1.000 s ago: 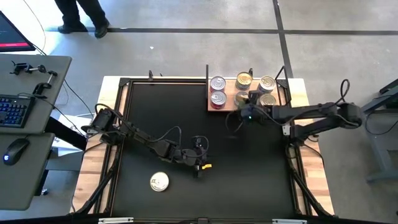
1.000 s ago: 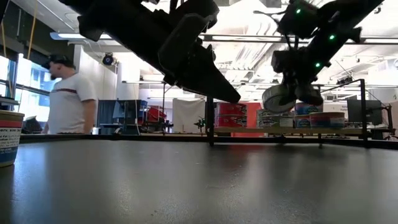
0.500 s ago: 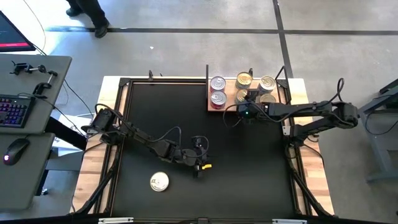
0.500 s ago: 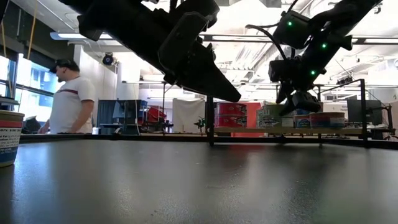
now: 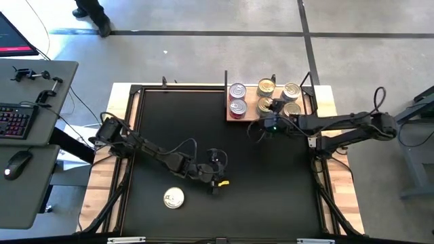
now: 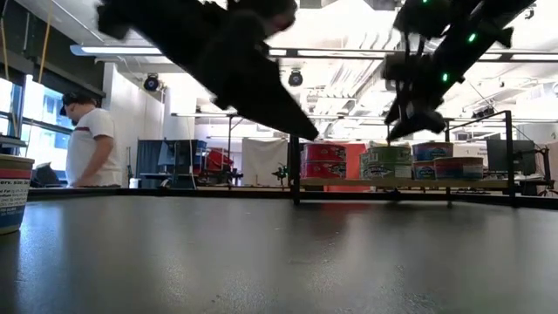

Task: Stack canned seafood by type on shelf
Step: Stack the blue tuna can on top of the bottom blue tuna can on the shelf

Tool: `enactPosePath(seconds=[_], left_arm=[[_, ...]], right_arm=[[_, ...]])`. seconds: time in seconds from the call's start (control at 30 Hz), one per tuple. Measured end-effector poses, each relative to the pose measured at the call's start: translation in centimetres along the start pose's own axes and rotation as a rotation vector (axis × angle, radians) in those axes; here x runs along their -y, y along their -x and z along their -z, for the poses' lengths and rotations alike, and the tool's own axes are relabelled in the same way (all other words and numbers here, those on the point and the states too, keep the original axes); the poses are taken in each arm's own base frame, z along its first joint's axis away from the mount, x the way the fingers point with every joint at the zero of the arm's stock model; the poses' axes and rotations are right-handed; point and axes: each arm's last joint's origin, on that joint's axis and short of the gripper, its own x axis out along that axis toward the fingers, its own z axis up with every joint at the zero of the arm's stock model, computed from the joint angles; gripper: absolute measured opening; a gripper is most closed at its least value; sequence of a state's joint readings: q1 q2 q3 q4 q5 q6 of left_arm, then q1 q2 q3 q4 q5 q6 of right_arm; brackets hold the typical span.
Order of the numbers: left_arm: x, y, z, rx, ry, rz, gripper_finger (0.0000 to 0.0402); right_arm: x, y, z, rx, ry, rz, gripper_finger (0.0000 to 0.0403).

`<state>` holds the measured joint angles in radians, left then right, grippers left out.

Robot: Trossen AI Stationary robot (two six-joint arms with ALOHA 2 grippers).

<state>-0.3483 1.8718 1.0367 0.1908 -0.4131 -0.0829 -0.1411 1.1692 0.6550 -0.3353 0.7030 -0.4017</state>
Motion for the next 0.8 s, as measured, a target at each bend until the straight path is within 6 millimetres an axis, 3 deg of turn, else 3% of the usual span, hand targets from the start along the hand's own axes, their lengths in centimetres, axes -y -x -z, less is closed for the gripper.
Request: enactPosePath(seconds=[0.1,0.27,0.57,0.7,0.8], left_arm=[[0.7,1.9,0.0,-0.084,-0.040,0.000,0.0019],[2.6,6.5,0.1,-0.231,-0.042,0.036,0.0007],[6.8,14.7,3.5,-0.504,0.249,0.010,0.0000],[9.1,16.5,5.7,-0.640,0.433,0.033,0.0000],[10.8,16.5,6.7,-0.640,0.484,0.047,0.0000]], right_arm=[[-0.7,1.7,-0.8,0.109,-0.138,-0.110,0.0270],[-3.6,4.2,-1.8,0.238,-0.271,-0.375,0.0270],[-9.9,8.0,-0.9,0.412,-0.285,-0.601,0.0270],[-11.2,9.0,-0.5,0.459,-0.306,-0.628,0.0270],[-11.4,9.3,-0.4,0.467,-0.317,-0.598,0.0270]])
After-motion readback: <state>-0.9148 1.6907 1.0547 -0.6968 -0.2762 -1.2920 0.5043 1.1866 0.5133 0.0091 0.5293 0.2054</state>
